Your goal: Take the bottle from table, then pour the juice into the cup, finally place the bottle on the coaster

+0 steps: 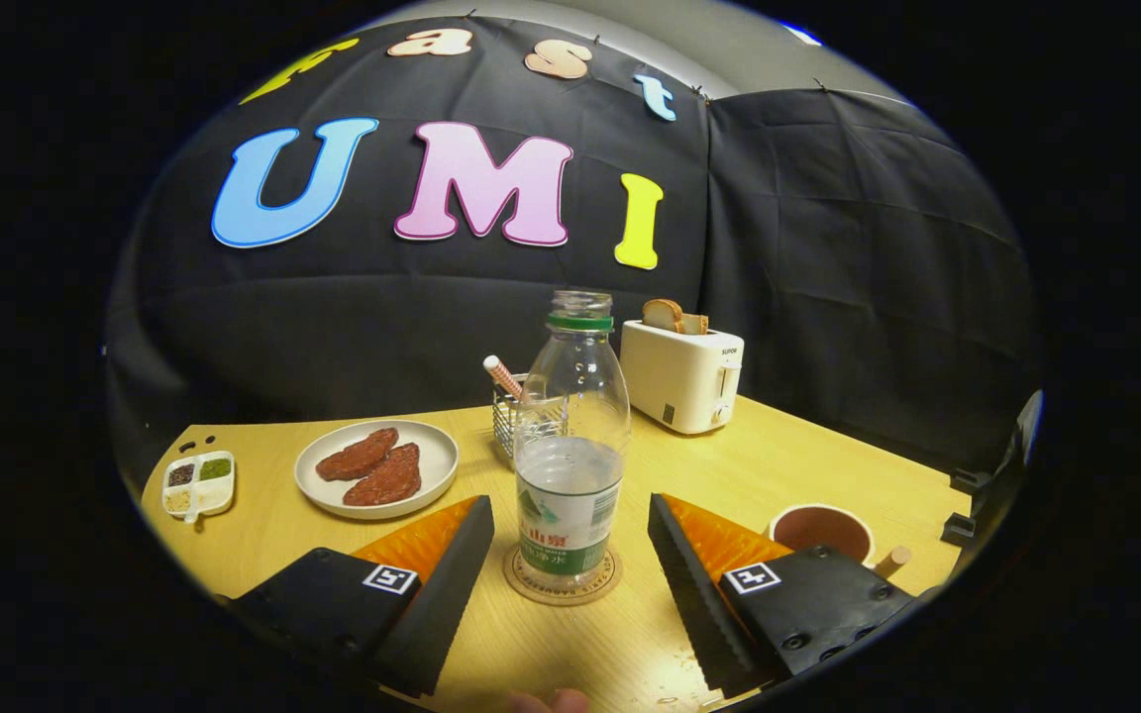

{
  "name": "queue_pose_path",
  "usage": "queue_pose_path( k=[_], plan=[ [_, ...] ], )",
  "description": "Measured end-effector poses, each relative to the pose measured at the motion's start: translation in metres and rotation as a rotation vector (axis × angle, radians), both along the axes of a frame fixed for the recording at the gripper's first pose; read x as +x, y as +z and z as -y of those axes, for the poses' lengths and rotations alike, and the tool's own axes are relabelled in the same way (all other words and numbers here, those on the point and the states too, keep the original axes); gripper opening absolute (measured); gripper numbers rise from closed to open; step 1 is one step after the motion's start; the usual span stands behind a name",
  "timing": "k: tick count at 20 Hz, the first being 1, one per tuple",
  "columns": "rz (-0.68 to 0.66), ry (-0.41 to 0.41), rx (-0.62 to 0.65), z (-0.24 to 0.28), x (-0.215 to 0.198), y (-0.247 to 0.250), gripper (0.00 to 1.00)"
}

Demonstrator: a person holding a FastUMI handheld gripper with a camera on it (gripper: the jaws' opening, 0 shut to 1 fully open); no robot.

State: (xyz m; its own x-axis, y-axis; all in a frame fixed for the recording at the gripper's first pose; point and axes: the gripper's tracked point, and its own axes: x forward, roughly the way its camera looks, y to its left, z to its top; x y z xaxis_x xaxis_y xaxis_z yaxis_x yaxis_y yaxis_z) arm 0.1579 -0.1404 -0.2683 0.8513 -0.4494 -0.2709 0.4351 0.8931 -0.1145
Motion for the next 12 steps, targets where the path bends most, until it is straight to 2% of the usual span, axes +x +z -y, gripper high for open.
queue_pose_path(
  k=[6, 12],
  plan=[
    [0.009, 0.148, 0.025, -0.044, -0.041, 0.037, 0.97],
    [0.06, 0.261, -0.002, -0.087, -0.08, 0.102, 0.97]
  ],
)
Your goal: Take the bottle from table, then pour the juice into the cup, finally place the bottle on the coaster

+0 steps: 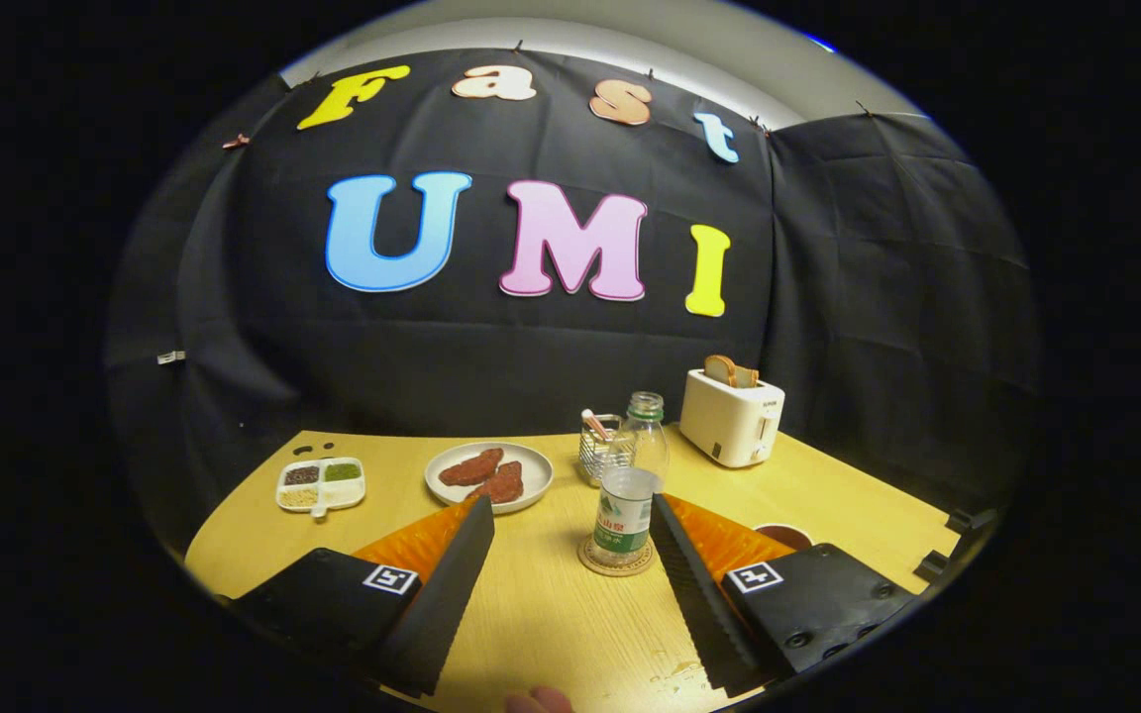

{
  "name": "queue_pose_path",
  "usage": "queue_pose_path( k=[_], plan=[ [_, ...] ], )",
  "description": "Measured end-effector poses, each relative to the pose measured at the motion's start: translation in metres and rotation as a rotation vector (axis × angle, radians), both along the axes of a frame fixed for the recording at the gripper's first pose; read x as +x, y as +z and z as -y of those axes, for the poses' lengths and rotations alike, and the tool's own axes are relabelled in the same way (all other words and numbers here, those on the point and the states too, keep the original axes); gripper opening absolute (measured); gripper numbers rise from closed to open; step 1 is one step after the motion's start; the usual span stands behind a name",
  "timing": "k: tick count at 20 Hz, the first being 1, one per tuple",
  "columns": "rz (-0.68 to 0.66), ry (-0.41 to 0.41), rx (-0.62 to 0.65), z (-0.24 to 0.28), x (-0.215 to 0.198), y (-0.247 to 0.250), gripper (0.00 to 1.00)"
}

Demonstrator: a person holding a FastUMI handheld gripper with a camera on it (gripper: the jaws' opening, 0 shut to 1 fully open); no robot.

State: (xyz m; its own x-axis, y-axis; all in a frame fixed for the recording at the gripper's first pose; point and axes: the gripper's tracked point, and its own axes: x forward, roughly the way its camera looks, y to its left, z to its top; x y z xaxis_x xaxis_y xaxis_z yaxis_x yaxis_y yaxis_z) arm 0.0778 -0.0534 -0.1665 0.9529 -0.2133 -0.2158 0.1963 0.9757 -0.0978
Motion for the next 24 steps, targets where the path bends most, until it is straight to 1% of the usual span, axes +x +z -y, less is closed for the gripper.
queue_pose_path(
  k=[4, 6, 9, 14, 20, 24],
  plan=[
    [0.023, 0.085, 0.01, -0.031, -0.026, 0.033, 0.97],
    [0.04, 0.108, 0.031, -0.04, -0.038, 0.047, 0.97],
    [0.059, 0.111, 0.057, -0.047, -0.052, 0.064, 0.97],
    [0.054, 0.119, 0.084, -0.058, -0.064, 0.068, 0.97],
    [0.066, 0.125, 0.099, -0.053, -0.065, 0.071, 0.97],
    [0.077, 0.157, 0.088, -0.05, -0.061, 0.078, 0.97]
  ],
)
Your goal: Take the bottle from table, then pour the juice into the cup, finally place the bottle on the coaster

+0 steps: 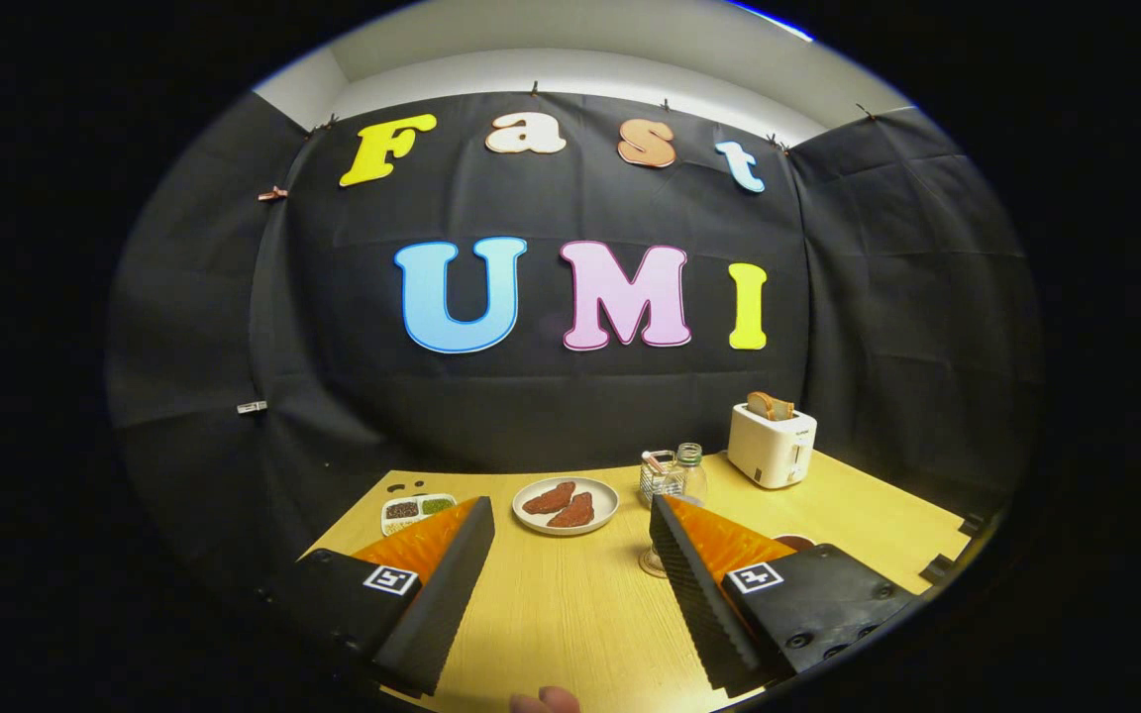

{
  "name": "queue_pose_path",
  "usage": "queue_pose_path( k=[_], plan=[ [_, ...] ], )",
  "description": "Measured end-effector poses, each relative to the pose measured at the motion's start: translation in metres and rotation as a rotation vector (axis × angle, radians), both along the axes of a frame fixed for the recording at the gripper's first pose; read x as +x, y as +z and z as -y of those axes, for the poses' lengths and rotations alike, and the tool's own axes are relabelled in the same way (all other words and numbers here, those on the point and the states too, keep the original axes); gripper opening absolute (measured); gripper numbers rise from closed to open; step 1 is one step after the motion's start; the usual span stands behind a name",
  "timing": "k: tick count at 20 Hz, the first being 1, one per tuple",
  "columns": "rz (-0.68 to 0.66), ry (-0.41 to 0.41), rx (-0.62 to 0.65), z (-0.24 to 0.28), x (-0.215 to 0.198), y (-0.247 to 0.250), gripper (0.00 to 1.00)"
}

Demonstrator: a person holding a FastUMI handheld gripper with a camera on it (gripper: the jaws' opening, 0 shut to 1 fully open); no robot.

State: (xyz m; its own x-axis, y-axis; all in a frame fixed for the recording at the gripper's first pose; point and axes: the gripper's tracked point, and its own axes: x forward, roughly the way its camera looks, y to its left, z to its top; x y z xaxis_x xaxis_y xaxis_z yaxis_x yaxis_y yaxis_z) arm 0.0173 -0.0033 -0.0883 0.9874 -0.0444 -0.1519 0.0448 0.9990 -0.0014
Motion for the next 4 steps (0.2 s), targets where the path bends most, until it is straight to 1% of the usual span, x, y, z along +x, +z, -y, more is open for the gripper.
queue_pose_path(
  k=[4],
  plan=[
    [-0.013, 0.049, 0.014, -0.0009, -0.0013, -0.0012, 0.97]
  ],
)
